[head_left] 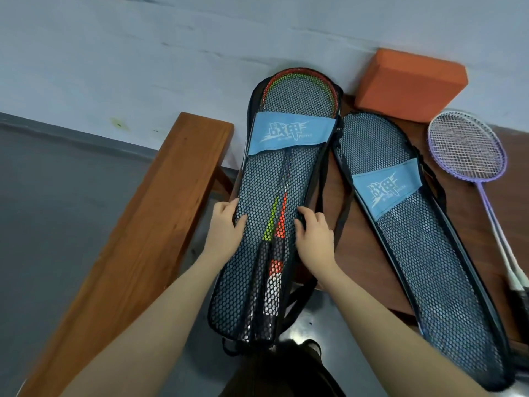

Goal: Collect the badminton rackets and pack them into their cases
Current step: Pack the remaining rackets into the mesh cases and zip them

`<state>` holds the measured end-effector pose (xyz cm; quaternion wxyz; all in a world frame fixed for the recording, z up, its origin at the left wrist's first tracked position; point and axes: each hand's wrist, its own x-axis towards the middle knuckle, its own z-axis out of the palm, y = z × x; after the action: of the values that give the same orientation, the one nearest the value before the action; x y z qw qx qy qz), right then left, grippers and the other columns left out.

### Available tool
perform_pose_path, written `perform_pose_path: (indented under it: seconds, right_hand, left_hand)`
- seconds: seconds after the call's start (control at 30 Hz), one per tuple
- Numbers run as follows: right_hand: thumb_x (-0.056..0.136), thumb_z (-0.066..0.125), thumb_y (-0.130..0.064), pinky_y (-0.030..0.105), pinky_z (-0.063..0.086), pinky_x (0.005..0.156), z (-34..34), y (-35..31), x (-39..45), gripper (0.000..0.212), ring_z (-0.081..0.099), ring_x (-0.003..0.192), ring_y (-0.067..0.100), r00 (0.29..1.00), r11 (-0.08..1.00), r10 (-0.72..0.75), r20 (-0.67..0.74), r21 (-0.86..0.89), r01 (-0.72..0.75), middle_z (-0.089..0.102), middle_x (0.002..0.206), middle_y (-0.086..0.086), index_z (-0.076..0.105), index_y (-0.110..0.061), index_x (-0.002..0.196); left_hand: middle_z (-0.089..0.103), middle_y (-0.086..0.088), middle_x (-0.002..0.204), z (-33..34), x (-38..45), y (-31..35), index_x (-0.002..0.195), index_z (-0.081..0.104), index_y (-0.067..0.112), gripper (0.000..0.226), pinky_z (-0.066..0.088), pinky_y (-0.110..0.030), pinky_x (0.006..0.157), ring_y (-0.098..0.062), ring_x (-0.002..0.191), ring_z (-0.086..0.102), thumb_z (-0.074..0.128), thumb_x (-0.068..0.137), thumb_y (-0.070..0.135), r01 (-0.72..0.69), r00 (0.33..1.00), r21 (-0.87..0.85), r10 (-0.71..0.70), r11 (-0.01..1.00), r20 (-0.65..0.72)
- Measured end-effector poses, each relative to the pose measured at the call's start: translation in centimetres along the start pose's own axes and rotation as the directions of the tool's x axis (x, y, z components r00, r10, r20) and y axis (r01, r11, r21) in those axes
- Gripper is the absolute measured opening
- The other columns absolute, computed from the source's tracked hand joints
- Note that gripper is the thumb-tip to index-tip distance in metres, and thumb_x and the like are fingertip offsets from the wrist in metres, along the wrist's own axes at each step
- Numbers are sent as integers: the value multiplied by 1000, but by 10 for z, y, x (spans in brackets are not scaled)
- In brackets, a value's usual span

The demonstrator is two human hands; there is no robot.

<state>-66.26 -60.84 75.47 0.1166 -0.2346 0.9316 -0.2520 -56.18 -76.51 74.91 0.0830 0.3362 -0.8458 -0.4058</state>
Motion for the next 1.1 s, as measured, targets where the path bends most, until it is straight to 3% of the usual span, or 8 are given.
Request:
perform_pose_path:
  seconds: [0.1,0.2,0.4,0.63,0.87,1.03,1.1]
  right_hand:
    - [96,44,-30,45,38,86,0,3,6,33,51,105,34,1000,1000,9,21,6,-9,52,112,11,49,-20,127]
    - [95,47,-31,42,39,86,-9,9,6,34,51,102,33,1000,999,-25,10,41,24,52,106,10,52,-22,127]
    - [91,54,-21,43,43,87,-43,32,7,34,52,98,29,984,980,-159,-74,105,167,53,103,9,56,-15,124]
    - [90,54,-14,44,45,86,-106,133,16,31,52,101,33,995,996,-77,-66,32,79,56,107,15,57,-5,119]
    - [88,55,-11,44,42,83,-163,250,21,36,51,100,40,1000,987,-3,19,-159,6,53,114,21,52,-1,123]
    - [88,55,-22,45,39,86,-179,295,37,48,48,105,39,990,973,136,46,-193,-125,48,121,20,43,-6,132]
    - [90,54,-27,45,38,89,-180,306,38,50,48,110,36,982,975,163,96,-167,-145,48,124,15,39,-9,135]
  left_hand:
    - [46,-11,129,-2,2,-1,133,46,7,43,38,-30,93,-24,115,46,50,94,24,-56,997,142,64,988,-51]
    - [47,-13,134,-5,1,4,129,52,8,41,35,-43,98,-29,122,42,50,93,28,-98,989,318,129,943,-78]
    - [54,-17,128,9,-6,55,120,58,3,36,37,-45,95,-33,118,49,58,88,20,-286,937,424,343,859,-63]
    - [53,-15,126,93,-18,141,117,59,6,36,34,-44,93,-33,116,48,57,86,23,-429,891,424,452,798,50]
    - [41,-5,135,202,-32,196,129,47,17,41,23,-35,97,-24,123,36,46,91,34,-310,949,414,251,856,192]
    - [26,-11,147,250,-38,215,138,33,14,53,24,-44,104,-29,130,31,43,93,39,-146,948,426,3,893,319]
    - [19,-12,149,258,-41,217,138,32,14,56,24,-45,107,-30,133,27,45,92,41,-68,949,401,-64,914,307]
